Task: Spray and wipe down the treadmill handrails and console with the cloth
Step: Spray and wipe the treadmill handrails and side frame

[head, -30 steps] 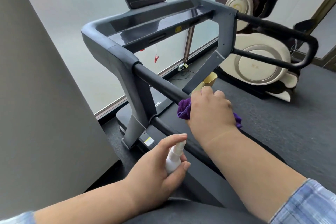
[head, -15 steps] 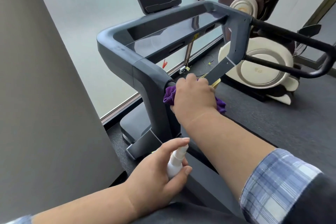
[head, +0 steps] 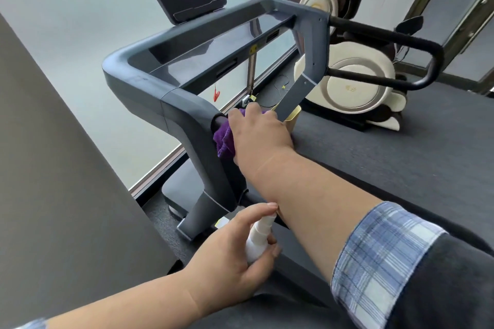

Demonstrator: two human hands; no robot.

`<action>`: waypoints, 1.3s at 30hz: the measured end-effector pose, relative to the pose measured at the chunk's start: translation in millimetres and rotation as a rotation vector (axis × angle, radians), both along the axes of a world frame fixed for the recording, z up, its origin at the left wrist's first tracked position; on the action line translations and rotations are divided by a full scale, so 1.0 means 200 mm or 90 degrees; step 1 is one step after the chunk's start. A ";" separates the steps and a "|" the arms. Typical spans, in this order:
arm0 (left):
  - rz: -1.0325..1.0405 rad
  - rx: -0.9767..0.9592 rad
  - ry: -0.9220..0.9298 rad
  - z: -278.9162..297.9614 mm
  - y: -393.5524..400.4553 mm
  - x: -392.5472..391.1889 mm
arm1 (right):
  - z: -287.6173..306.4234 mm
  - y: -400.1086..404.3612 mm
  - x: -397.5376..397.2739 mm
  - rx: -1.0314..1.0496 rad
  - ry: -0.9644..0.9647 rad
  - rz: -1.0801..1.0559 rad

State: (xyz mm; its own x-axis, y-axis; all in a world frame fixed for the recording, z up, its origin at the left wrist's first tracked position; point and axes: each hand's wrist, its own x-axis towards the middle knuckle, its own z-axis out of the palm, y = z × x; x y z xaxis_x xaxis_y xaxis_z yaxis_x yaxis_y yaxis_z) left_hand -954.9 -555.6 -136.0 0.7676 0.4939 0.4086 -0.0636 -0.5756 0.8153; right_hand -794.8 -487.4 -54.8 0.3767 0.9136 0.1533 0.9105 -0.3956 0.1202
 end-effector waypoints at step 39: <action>0.048 0.024 0.078 0.03 -1.43 0.61 | -0.41 -1.81 0.80 0.421 0.392 -0.036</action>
State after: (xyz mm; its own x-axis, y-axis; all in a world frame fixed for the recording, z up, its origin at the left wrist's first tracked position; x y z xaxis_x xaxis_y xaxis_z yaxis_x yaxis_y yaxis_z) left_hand -833.7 -840.8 -129.0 0.7746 0.5378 0.3328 0.0796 -0.6049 0.7923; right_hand -635.3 -848.4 -136.9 0.6074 0.6878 0.3974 0.7156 -0.2567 -0.6496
